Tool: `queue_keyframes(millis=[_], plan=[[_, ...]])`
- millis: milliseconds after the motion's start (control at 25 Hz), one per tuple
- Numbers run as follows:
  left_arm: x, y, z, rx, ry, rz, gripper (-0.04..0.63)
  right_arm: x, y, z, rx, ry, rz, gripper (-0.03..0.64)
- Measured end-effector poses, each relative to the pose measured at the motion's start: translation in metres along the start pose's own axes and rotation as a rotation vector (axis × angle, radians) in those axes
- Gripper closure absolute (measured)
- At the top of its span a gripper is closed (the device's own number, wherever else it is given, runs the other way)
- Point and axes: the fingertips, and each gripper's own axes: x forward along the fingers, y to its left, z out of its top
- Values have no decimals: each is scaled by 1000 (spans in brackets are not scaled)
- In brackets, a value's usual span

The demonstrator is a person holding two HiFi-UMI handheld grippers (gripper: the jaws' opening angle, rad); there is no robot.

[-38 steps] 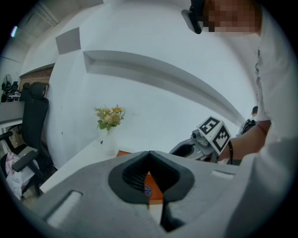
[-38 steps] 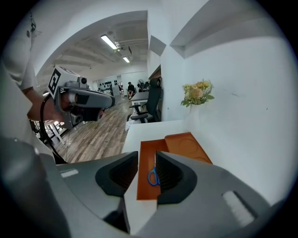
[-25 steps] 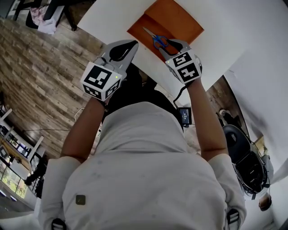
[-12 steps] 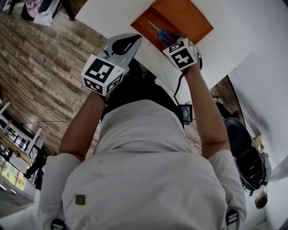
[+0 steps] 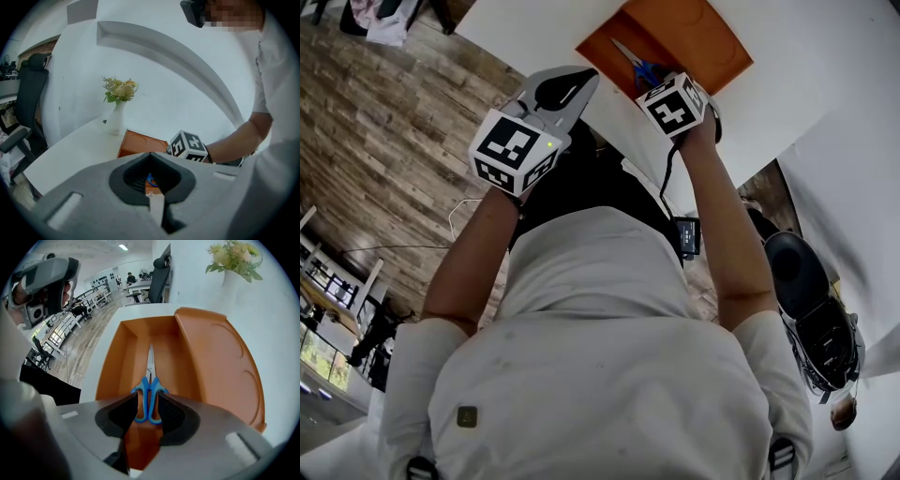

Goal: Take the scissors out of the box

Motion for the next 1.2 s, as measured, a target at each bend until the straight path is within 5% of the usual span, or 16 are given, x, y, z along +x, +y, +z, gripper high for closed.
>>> queue_keyframes(millis=[120,280,640,880,1200], plan=[[0,-14,-2,0,1,-3,591,-3,4,-12,-3,21,-2,469],[7,20,-5,-24,6,4,591,21,-8,9,-14,46,5,485],[4,-31,-18,1,5,-2,591,0,5,-30,-5,13,-18,511],[4,26,-14,-25,3,4,591,32,-8,24,-29,20,3,517],[2,31,-16,-25,-7,30,591,32,-10,35,-35,-8,18,517]])
